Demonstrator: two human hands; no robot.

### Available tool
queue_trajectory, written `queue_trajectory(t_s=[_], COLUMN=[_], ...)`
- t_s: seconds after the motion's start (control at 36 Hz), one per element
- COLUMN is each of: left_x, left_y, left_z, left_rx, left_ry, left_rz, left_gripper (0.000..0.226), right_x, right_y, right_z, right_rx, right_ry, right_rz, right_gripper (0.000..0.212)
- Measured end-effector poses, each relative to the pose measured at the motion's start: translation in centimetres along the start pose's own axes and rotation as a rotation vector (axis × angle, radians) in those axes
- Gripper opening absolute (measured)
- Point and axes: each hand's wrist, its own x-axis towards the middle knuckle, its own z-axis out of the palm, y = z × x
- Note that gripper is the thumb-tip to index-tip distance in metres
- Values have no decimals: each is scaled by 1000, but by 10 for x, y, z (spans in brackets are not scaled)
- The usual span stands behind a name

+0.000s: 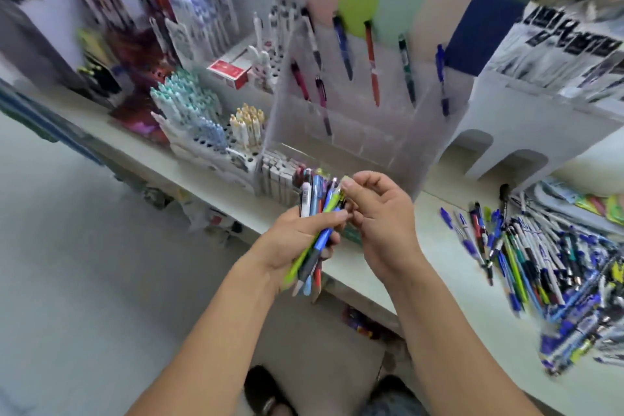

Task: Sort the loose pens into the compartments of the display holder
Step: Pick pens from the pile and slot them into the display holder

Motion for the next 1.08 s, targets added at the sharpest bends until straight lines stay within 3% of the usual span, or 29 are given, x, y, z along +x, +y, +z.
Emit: queue_trajectory(t_s=[0.08,0.17,0.28,0.39,0.44,0.53,0.61,0.69,0.78,0.86,0.97,1.08], left_x=[7,20,39,58,65,77,93,108,116,121,130,138], left_y=[17,31,41,44,48,59,71,84,96,109,122,131], left_z=[-15,-15,-4,-2,-5,-11,-21,-35,-45,-50,-53,-56], left_rx=[51,43,-82,-138,-229,-308,-221,8,100,175,257,317], left_ry=[-2,-46,-110,-96,-39,88,235,356,312,235,127,5], left_rz=[25,35,-39,-126,-146,-100,9,156,193,176,127,72], left_gripper=[16,12,33,33,37,22,26,17,10,21,20,16], right_x=[7,18,38,57,68,86,107,123,136,148,164,181], right_y=[-8,-19,-24,-20,-17,-15,-21,-43,-62,-61,-43,-19], right_z=[15,20,25,31,35,45,45,27,13,14,22,26], right_rx=[-35,-37,75,134,137,168,271,291,33,-297,-734,-1030], right_ry=[-29,-22,86,174,196,186,225,388,488,454,451,451], right_rz=[37,30,15,-28,-48,-53,-83,-295,-652,-876,-939,-830], right_gripper=[30,24,17,16,14,16,20,20,21,25,23,21])
